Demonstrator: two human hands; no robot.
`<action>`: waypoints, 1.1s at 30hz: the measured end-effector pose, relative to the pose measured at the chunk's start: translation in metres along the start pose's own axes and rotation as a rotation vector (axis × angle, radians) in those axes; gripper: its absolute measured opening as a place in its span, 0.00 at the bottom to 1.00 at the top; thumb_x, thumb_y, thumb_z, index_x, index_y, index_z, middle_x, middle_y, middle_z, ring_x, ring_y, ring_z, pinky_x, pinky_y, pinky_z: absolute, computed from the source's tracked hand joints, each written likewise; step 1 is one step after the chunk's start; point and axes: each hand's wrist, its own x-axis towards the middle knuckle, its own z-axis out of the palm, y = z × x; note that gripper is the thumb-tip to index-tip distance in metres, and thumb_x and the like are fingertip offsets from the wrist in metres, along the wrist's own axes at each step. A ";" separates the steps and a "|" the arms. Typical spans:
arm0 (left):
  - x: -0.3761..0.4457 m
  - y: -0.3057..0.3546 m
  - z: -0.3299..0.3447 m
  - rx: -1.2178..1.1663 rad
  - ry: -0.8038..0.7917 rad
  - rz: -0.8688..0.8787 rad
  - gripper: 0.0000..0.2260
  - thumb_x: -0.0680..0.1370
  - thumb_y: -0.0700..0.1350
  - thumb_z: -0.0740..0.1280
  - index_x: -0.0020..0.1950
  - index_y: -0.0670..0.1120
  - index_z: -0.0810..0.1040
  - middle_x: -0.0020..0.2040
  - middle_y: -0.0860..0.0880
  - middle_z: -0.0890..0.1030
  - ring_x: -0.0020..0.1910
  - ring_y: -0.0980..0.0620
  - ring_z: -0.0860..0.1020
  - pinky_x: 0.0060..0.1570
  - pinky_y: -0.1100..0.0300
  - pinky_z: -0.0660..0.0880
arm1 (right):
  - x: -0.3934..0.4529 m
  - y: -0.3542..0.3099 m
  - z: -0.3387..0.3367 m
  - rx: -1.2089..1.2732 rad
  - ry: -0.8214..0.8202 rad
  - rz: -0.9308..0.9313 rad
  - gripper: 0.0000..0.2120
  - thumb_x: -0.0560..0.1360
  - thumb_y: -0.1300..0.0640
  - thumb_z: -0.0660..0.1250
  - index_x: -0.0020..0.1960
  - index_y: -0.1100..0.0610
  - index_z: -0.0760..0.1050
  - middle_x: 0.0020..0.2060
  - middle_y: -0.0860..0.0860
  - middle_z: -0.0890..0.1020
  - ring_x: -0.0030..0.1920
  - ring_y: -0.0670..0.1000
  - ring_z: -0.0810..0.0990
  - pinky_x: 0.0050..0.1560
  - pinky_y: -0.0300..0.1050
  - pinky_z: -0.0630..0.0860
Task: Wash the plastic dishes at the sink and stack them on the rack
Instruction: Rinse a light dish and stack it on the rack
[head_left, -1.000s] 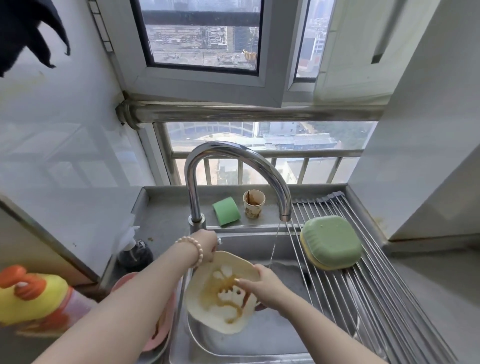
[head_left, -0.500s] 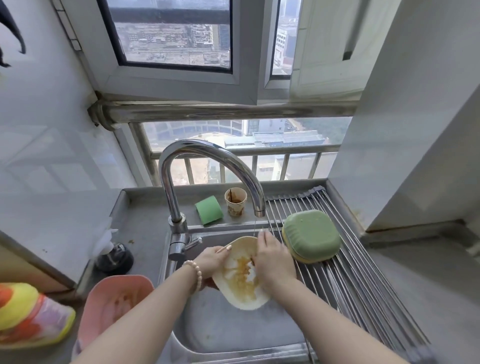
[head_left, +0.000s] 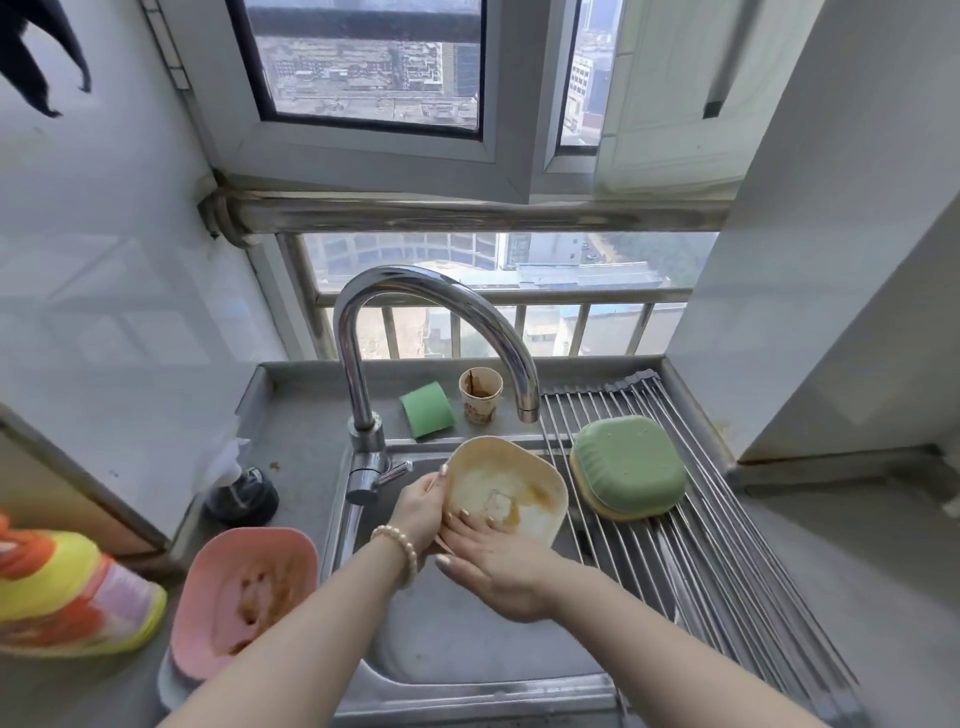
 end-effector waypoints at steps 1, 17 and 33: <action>0.000 0.000 -0.005 0.035 0.018 0.002 0.15 0.83 0.50 0.58 0.44 0.44 0.77 0.40 0.42 0.80 0.41 0.45 0.79 0.43 0.50 0.79 | -0.008 0.006 0.000 -0.019 -0.038 0.016 0.28 0.83 0.43 0.41 0.78 0.55 0.50 0.78 0.54 0.51 0.77 0.53 0.47 0.76 0.50 0.43; -0.015 -0.009 0.002 -0.042 0.067 -0.007 0.15 0.83 0.50 0.57 0.44 0.45 0.78 0.42 0.42 0.81 0.43 0.44 0.79 0.48 0.45 0.78 | 0.002 0.014 -0.007 -0.195 0.016 0.310 0.57 0.63 0.23 0.32 0.77 0.63 0.45 0.77 0.61 0.46 0.77 0.58 0.46 0.76 0.53 0.46; -0.022 0.008 -0.017 -0.122 0.049 0.002 0.13 0.83 0.51 0.55 0.52 0.46 0.77 0.45 0.44 0.83 0.39 0.46 0.82 0.33 0.56 0.79 | -0.013 -0.005 -0.001 0.039 -0.073 0.027 0.34 0.79 0.36 0.44 0.78 0.54 0.49 0.78 0.54 0.52 0.77 0.51 0.48 0.75 0.48 0.48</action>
